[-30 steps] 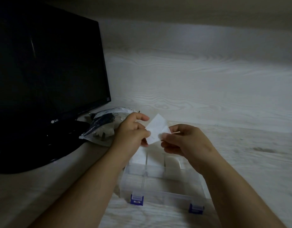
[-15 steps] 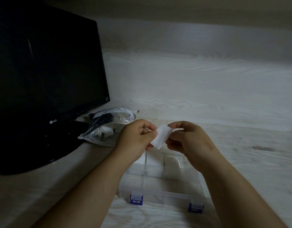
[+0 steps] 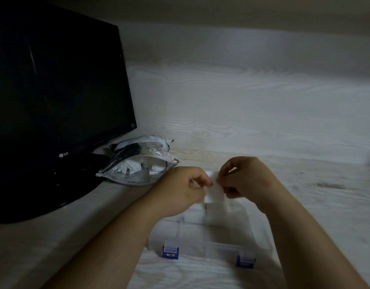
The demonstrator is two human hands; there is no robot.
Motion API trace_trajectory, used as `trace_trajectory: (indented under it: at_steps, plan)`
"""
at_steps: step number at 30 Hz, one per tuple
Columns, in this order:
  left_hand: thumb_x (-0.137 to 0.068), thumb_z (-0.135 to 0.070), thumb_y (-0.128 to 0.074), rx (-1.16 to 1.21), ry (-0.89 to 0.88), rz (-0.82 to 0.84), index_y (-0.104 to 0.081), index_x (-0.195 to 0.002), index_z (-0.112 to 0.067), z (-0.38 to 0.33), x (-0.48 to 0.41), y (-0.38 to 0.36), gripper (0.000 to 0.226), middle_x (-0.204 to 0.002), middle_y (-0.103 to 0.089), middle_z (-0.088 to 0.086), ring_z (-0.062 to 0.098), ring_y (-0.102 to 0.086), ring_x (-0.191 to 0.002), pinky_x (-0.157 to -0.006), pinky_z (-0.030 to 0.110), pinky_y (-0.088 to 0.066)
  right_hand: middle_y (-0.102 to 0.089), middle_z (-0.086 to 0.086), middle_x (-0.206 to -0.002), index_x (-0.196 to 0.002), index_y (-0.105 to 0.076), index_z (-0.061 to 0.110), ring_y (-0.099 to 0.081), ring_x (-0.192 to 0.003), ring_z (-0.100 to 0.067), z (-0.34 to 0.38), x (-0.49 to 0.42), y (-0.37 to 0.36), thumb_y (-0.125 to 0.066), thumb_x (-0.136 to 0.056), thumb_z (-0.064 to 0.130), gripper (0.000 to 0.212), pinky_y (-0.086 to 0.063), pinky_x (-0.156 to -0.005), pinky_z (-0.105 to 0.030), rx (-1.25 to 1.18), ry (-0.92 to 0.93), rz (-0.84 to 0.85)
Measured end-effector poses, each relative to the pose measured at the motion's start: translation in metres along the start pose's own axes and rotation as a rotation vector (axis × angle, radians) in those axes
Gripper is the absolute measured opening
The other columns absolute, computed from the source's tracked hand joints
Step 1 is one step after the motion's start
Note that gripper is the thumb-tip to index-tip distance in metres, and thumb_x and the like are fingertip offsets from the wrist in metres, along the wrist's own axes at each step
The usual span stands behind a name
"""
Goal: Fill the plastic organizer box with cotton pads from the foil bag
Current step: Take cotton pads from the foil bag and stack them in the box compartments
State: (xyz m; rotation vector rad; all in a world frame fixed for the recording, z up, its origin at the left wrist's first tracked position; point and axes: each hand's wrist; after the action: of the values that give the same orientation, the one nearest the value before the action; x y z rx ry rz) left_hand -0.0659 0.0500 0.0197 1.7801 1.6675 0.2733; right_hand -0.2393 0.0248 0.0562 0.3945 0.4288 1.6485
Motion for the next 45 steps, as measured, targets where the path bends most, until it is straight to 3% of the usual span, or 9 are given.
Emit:
trace_trajectory:
  at_steps: [5, 13, 18, 21, 27, 34, 39, 42, 45]
  plan:
    - [-0.081, -0.012, -0.065, -0.163, -0.062, 0.108, -0.072, -0.101, -0.026, 0.001, 0.003, -0.002, 0.025, -0.090, -0.066, -0.016, 0.000, -0.060, -0.087, -0.085, 0.021, -0.049, -0.072, -0.021, -0.081, -0.085, -0.072, 0.003, -0.068, -0.062, -0.023, 0.002, 0.000, 0.001, -0.072, -0.082, -0.001, 0.005, -0.061, -0.062, -0.030, 0.175, -0.093, 0.110]
    - [-0.090, -0.031, -0.060, -0.424, -0.116, 0.180, -0.068, -0.116, -0.032, 0.002, 0.002, -0.004, 0.028, -0.109, -0.067, -0.011, 0.006, -0.046, -0.108, -0.093, 0.019, -0.037, -0.073, -0.022, -0.089, -0.089, -0.074, 0.004, -0.073, -0.080, -0.028, 0.003, -0.003, -0.008, -0.069, -0.082, -0.006, 0.013, -0.060, -0.079, -0.038, 0.316, -0.181, 0.194]
    - [-0.090, -0.036, -0.059, -0.439, -0.131, 0.210, -0.070, -0.112, -0.033, 0.005, 0.002, -0.006, 0.025, -0.110, -0.058, -0.015, 0.009, -0.045, -0.111, -0.100, 0.030, -0.038, -0.070, -0.018, -0.079, -0.083, -0.072, 0.004, -0.067, -0.067, -0.023, 0.002, -0.003, -0.010, -0.068, -0.083, -0.006, 0.011, -0.060, -0.078, -0.036, 0.359, -0.198, 0.192]
    - [-0.086, -0.045, -0.055, -0.416, -0.127, 0.235, -0.072, -0.104, -0.035, 0.005, 0.003, -0.006, 0.027, -0.110, -0.051, -0.020, 0.007, -0.043, -0.110, -0.100, 0.033, -0.038, -0.073, -0.015, -0.079, -0.084, -0.075, 0.009, -0.072, -0.074, -0.023, 0.001, -0.005, -0.013, -0.070, -0.082, -0.002, 0.012, -0.060, -0.080, -0.038, 0.427, -0.196, 0.201]
    - [-0.076, -0.055, -0.044, -0.528, -0.157, 0.295, -0.070, -0.100, -0.036, 0.002, 0.002, -0.005, 0.040, -0.099, -0.063, -0.016, 0.008, -0.043, -0.102, -0.095, 0.035, -0.040, -0.073, -0.015, -0.074, -0.076, -0.071, 0.014, -0.073, -0.070, -0.024, 0.000, -0.002, -0.010, -0.077, -0.078, 0.003, 0.012, -0.061, -0.076, -0.038, 0.473, -0.156, 0.176]
    - [-0.067, -0.069, -0.040, -0.530, -0.177, 0.316, -0.067, -0.097, -0.041, 0.009, 0.001, -0.005, 0.049, -0.094, -0.064, -0.017, 0.007, -0.048, -0.102, -0.092, 0.035, -0.044, -0.075, -0.005, -0.088, -0.105, -0.076, 0.017, -0.072, -0.084, -0.018, 0.001, 0.001, -0.013, -0.068, -0.085, 0.013, 0.022, -0.057, -0.087, -0.032, 0.648, -0.143, 0.266]
    - [-0.068, -0.059, -0.051, -0.450, -0.146, 0.280, -0.069, -0.099, -0.041, 0.010, 0.000, -0.004, 0.040, -0.095, -0.065, -0.016, 0.005, -0.051, -0.102, -0.091, 0.034, -0.046, -0.070, -0.003, -0.074, -0.107, -0.074, 0.021, -0.067, -0.069, -0.016, 0.000, -0.002, -0.014, -0.070, -0.086, 0.015, 0.022, -0.059, -0.081, -0.031, 0.643, -0.154, 0.294]
    - [-0.075, -0.039, -0.063, -0.254, -0.080, 0.110, -0.073, -0.097, -0.035, 0.010, 0.000, 0.001, 0.024, -0.096, -0.064, -0.017, 0.000, -0.056, -0.097, -0.089, 0.027, -0.047, -0.074, -0.007, -0.088, -0.106, -0.074, 0.016, -0.071, -0.084, -0.020, 0.001, -0.002, -0.011, -0.067, -0.089, 0.023, 0.020, -0.058, -0.086, -0.036, 0.663, -0.121, 0.238]
    - [-0.081, -0.011, -0.062, -0.151, 0.021, -0.122, -0.071, -0.086, -0.034, 0.018, -0.006, 0.009, 0.025, -0.090, -0.066, -0.017, 0.000, -0.061, -0.089, -0.079, 0.018, -0.046, -0.073, -0.006, -0.079, -0.091, -0.076, 0.014, -0.070, -0.074, -0.020, -0.003, -0.001, -0.010, -0.058, -0.087, 0.017, 0.018, -0.060, -0.075, -0.037, 0.674, 0.023, 0.054]
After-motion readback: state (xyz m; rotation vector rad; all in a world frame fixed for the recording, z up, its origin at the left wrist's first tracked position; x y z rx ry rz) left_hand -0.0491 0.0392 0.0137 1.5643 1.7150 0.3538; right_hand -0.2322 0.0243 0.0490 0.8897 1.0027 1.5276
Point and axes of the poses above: each hand's wrist, its own x-axis away from the middle knuckle, its own y-axis out of the back of the hand, z = x × y
